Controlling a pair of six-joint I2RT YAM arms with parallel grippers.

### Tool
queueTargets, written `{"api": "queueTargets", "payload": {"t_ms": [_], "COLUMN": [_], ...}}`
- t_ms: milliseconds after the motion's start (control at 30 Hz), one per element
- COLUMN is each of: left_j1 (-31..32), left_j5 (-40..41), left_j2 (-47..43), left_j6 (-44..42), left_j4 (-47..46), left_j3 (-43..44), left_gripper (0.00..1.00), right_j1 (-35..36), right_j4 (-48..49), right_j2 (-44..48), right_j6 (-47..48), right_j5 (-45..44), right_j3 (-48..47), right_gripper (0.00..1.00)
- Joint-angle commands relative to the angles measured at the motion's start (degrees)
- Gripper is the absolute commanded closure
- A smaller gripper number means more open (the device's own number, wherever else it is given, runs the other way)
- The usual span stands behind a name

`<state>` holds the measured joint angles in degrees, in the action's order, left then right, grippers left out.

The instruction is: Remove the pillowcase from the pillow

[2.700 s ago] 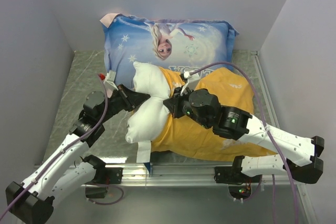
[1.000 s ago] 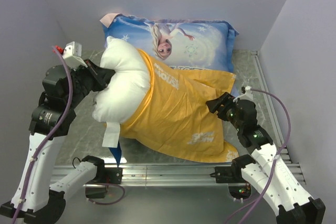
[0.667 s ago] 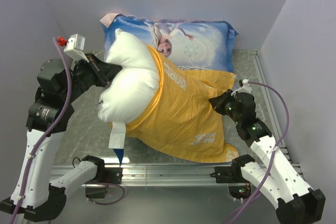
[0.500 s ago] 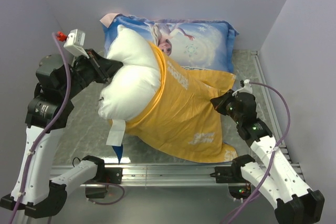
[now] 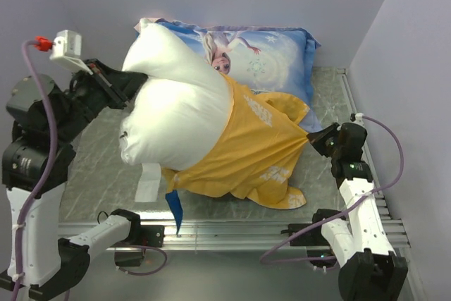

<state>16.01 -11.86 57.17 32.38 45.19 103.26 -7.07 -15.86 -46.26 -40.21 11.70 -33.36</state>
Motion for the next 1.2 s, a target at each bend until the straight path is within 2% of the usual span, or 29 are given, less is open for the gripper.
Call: {"api": "queueTargets", "payload": {"t_ms": [0,200,400,500,600,733,833,867,1000,1100,1133,1167], "left_j1": [-0.9,-0.7,2.1,5.4,9.6,11.7,12.5,12.5,12.7,12.7,12.7,12.7], "left_j5": [9.3,11.8,19.8,24.9,29.1,32.6,35.3,35.6,35.9,33.8,33.5,33.7], "left_j2": [-1.8,0.8,0.5,-0.1,0.3,-0.5,-2.0,-4.0,-8.1,-10.1,-10.5,-11.0], "left_j6": [0.8,0.8,-1.4,-3.3,-5.7,-7.4,-7.5,-7.4,-5.3,-2.2,-1.5,-0.3], "left_j4": [-15.7,-14.0,-13.7,-14.8,-13.8,-13.4,-12.1,-12.6,-12.5,-11.9,-11.6,-10.7], "left_j3": [11.8,18.9,18.8,17.4,18.8,17.4,13.6,8.7,-1.8,-10.8,-12.9,-17.1], "left_gripper": [0.99,0.99,0.99,0.99,0.99,0.99,0.99,0.99,0.99,0.99,0.99,0.99], "right_j1": [-4.2,-10.6,-21.5,-22.2,-23.2,-23.6,-23.5,-23.6,-23.2,-17.5,-15.2,-11.1], "right_j4": [-0.9,-2.6,-3.7,-2.8,-4.3,-5.1,-6.9,-7.2,-5.9,-7.4,-8.9,-9.4], "right_j2": [-0.6,-1.9,-4.5,-5.2,-6.5,-7.9,-8.6,-8.6,-7.9,-6.5,-6.0,-5.8], "right_j6": [2.0,2.0,2.9,1.2,2.2,2.1,2.4,2.3,1.7,3.5,4.3,5.3], "right_j5": [-4.1,-2.8,3.2,3.5,-0.6,-3.2,-5.6,-6.1,-3.6,-8.1,-12.7,-14.4], "right_j3": [-2.2,-5.3,-8.0,-8.3,-10.8,-13.6,-16.3,-16.7,-16.8,-19.0,-20.6,-21.3], "right_gripper": [1.00,1.00,1.00,1.00,1.00,1.00,1.00,1.00,1.00,1.00,1.00,1.00]}}
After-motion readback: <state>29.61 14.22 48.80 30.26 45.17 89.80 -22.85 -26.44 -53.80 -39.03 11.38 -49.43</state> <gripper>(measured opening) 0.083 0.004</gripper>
